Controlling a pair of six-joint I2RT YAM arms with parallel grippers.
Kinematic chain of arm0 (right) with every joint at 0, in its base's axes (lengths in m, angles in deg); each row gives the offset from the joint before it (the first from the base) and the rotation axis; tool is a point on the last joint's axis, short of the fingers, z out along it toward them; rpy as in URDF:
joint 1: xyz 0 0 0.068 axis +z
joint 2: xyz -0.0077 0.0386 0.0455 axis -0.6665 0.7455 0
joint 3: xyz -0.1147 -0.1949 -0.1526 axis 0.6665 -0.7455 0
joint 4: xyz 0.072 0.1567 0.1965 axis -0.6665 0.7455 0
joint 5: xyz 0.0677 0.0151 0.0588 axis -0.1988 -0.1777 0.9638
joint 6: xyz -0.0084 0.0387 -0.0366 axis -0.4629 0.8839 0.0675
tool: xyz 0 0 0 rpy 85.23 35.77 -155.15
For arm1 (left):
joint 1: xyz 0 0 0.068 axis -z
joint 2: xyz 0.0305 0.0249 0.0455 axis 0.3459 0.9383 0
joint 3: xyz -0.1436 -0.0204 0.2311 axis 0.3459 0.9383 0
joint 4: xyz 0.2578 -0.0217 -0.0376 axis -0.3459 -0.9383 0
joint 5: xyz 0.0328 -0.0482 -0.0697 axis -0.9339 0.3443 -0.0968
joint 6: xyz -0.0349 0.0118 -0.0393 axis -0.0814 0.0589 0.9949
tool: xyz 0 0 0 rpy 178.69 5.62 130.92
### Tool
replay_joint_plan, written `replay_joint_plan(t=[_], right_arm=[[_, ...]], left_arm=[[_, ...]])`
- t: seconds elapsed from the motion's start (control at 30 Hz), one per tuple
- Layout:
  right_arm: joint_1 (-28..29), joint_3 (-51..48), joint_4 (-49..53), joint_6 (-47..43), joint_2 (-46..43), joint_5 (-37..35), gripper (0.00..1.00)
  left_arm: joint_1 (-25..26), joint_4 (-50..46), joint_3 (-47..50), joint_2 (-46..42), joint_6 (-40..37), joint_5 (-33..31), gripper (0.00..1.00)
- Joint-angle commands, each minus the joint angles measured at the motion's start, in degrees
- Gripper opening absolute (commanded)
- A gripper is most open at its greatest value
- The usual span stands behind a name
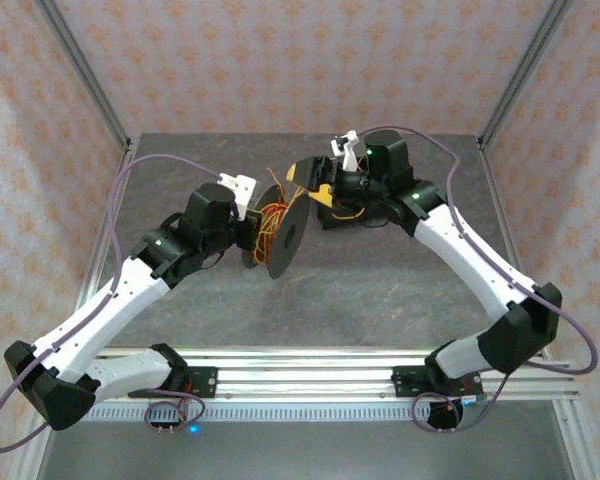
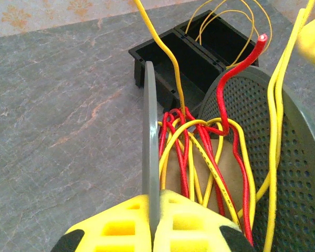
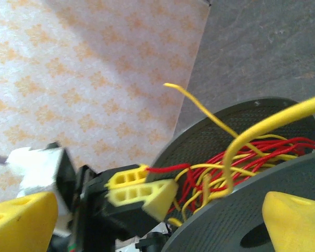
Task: Wrap the cables
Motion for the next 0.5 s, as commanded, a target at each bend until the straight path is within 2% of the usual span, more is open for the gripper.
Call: replay_joint_plan(t=[0.0,0.17,0.23,0.37,0.47], right_arm=[[-0.03,0.77,3.69,-3.12,-4.24,-1.80,0.99],[-0.13,0.74,8.78,-6.21,-7.93,-4.03,0.99],[-0.27,0.57,12.53,-8.30,-10.43,-8.36,1.00],[-3.75,-3.78,17.04,-7.16,-17.28,-17.95,0.92],[-7.25,-8.08,18.37,-4.13,-21.55,-19.29,0.87]], left_arm=[[-0.50,4.06,-3.44,-1.20,0.47,-0.01,0.00],[-0.55,3.89,-3.42,-1.02,0.47,0.01,0.00],[-0.73,3.88,-3.47,-1.09,0.61,-0.23,0.00],[-0.78,3.62,-3.50,-1.45,0.62,-0.62,0.00],[-0.86,3.77,-3.42,-1.54,0.83,-1.21,0.00]])
